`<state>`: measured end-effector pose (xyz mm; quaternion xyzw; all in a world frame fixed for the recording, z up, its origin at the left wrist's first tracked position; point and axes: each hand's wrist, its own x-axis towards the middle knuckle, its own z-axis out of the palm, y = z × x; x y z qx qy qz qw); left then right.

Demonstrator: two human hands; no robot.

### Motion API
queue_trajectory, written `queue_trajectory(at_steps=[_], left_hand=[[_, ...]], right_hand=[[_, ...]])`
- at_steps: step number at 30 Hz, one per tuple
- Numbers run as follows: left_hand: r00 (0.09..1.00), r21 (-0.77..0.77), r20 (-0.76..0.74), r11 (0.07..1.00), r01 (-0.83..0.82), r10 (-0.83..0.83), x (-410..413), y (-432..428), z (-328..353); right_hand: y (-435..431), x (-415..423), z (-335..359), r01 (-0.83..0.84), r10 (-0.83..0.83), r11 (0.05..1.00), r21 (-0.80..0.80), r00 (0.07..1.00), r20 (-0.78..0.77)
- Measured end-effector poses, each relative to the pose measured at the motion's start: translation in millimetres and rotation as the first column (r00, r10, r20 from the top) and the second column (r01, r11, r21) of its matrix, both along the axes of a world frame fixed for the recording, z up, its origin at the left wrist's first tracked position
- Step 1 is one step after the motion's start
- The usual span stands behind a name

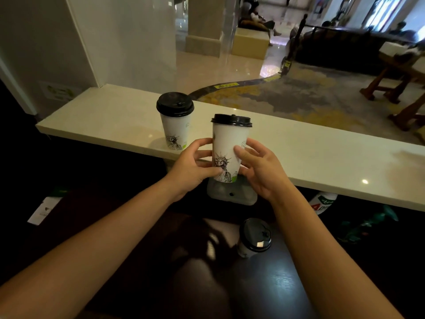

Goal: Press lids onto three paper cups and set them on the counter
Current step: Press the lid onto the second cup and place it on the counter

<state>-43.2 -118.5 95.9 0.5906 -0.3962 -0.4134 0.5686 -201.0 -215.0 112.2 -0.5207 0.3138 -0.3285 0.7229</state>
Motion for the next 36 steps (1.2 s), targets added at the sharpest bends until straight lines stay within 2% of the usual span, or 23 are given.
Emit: queue_trajectory(at_steps=[6,9,20,36], left_hand=[[0.984,-0.029,0.174,0.999,-0.040,0.045,-8,-27,3],[0.962,-0.056,0.254,0.995,-0.088,0.100,-11,-40,2],[0.913,-0.079,0.344,0.976,-0.205,0.220,-17,-77,-24],[0.773,-0.124,0.562,0.954,-0.274,0.295,-23,-87,-44]], right_hand=[[-17,1,-2,0.031,-0.061,0.982,-0.186,0.986,-0.156],[-27,2,-3,0.095,-0.142,0.962,-0.256,0.975,-0.170],[-46,9,-19,0.125,-0.202,0.941,-0.315,0.953,-0.226],[-49,17,-38,0.164,-0.239,0.938,-0.304,0.944,-0.228]])
